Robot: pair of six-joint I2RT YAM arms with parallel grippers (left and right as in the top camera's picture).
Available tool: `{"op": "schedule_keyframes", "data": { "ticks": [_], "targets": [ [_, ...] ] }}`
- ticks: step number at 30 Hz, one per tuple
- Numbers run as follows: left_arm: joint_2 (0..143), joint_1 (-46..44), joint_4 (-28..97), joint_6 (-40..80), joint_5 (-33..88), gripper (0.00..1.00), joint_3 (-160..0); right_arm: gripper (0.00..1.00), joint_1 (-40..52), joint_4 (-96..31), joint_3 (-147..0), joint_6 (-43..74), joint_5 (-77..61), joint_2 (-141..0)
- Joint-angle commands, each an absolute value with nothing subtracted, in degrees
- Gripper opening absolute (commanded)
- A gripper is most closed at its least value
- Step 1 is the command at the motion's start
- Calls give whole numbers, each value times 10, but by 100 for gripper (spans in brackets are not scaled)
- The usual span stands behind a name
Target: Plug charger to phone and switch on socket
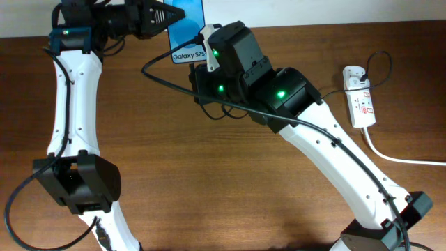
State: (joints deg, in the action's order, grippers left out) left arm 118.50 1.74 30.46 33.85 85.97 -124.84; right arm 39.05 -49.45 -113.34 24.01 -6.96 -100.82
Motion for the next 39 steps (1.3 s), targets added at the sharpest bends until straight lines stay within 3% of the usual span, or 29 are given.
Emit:
{"op": "schedule_keyframes", "data": {
  "ticks": [1,14,17,18,24,27,32,34,39],
  "targets": [
    [1176,-6,318,323,901,0,-1257,7,382,-442,-1147,234,-53,-1009],
    [1176,-6,317,316,901,0,-1257,12,382,-441,-1158,227,-42,-1009],
    [1176,-6,317,316,901,0,-1257,30,382,-444,-1158,228,-43,-1009],
    [1176,-6,317,316,901,0,-1257,45,382,-450,-1159,230,-43,-1009],
    [1176,-6,315,316,887,0,-1257,83,382,-469,-1159,234,-42,-1001],
    [1176,-6,315,316,887,0,-1257,90,382,-483,-1159,246,-15,-994],
    [1176,-5,316,296,885,0,-1257,93,349,-569,-1159,307,35,-990],
    [1176,0,316,297,843,0,-1257,94,314,-602,-1159,300,-13,-976],
    [1176,12,318,296,782,0,-1256,99,283,-612,-1159,152,-200,-953]
  ]
}}
